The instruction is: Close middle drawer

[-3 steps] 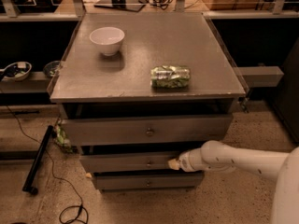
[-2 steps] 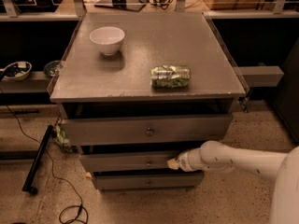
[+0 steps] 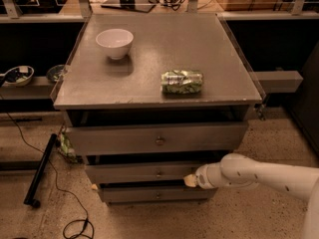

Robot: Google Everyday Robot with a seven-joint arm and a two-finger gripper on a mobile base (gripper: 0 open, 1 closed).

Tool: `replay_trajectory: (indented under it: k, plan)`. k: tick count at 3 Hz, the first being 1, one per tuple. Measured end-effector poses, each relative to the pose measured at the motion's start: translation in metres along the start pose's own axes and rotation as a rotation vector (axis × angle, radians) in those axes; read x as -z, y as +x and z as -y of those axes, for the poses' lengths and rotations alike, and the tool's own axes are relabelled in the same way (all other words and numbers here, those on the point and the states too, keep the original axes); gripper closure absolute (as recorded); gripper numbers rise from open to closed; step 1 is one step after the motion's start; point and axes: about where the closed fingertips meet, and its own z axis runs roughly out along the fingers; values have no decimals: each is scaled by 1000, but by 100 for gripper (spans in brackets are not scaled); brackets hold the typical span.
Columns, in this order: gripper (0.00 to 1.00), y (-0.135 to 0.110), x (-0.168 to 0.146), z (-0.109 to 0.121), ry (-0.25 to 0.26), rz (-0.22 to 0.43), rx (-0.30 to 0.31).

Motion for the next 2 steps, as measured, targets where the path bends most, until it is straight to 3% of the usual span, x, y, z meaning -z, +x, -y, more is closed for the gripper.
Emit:
replay_trajectory:
  k: [1, 2]
  plan:
    - [100, 30, 38, -8, 7, -16, -39]
    - [81, 36, 41, -8, 10, -20, -43]
